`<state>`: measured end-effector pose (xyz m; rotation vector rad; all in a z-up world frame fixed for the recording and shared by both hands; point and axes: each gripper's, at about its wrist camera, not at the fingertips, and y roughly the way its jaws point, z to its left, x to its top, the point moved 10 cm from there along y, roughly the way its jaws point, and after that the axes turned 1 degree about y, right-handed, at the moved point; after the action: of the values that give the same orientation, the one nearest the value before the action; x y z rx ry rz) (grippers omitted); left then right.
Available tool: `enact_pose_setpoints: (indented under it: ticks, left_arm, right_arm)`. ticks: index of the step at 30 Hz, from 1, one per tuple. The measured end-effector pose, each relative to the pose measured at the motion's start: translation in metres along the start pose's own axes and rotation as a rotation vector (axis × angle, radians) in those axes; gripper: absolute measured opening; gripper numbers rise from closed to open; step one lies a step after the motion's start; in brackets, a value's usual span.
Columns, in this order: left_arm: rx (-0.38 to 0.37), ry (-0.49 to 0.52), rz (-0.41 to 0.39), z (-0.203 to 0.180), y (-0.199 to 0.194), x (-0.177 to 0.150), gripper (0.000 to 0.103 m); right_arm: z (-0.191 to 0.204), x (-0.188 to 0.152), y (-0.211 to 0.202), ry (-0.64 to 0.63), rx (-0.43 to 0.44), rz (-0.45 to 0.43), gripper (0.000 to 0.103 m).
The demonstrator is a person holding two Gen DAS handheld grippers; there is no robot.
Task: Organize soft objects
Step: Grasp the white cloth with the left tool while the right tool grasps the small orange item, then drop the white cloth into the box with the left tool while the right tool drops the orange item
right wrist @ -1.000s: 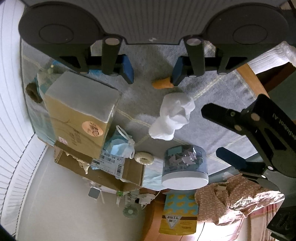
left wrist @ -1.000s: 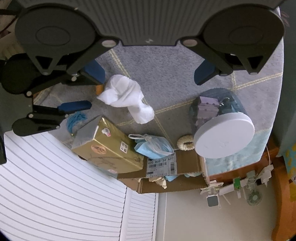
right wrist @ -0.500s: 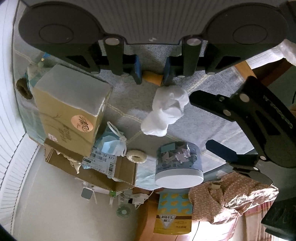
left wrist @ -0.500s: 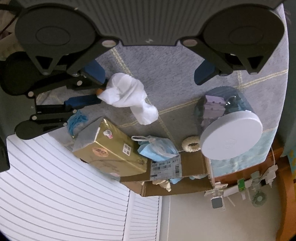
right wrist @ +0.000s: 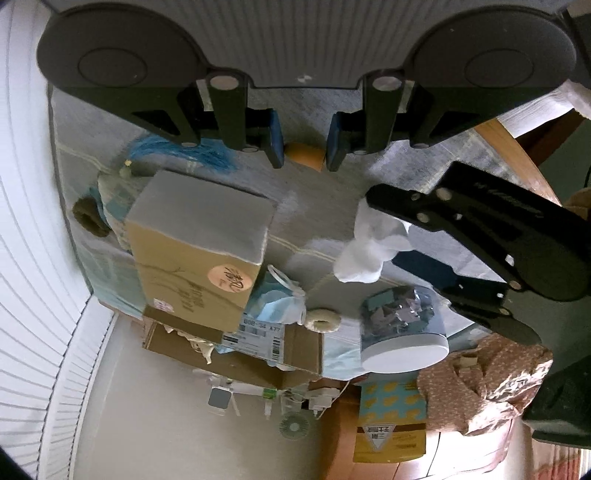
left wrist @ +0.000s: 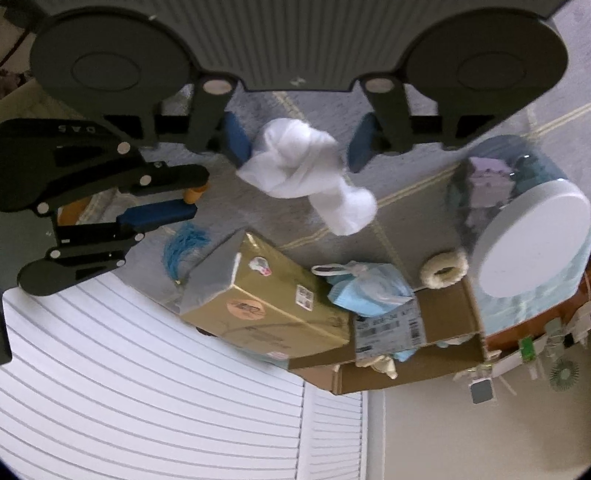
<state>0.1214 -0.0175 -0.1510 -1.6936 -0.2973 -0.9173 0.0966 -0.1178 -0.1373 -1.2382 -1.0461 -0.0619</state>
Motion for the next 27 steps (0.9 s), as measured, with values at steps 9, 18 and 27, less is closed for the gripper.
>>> enact_pose_setpoints:
  ticks: [9,18,27]
  left_arm:
    - [0.0,0.007,0.001,0.002,-0.005,0.003,0.049]
    - [-0.01,0.071,0.008,0.009,-0.035,0.019,0.049]
    - [0.006,0.096,-0.054,0.024,-0.058,0.055,0.049]
  right_arm:
    - [-0.004,0.004,-0.006,0.004,-0.015,-0.008,0.029]
    - [-0.009,0.025,-0.023,0.013,-0.029,-0.045,0.029]
    - [-0.032,0.08,-0.032,0.023,-0.084,-0.141,0.029]
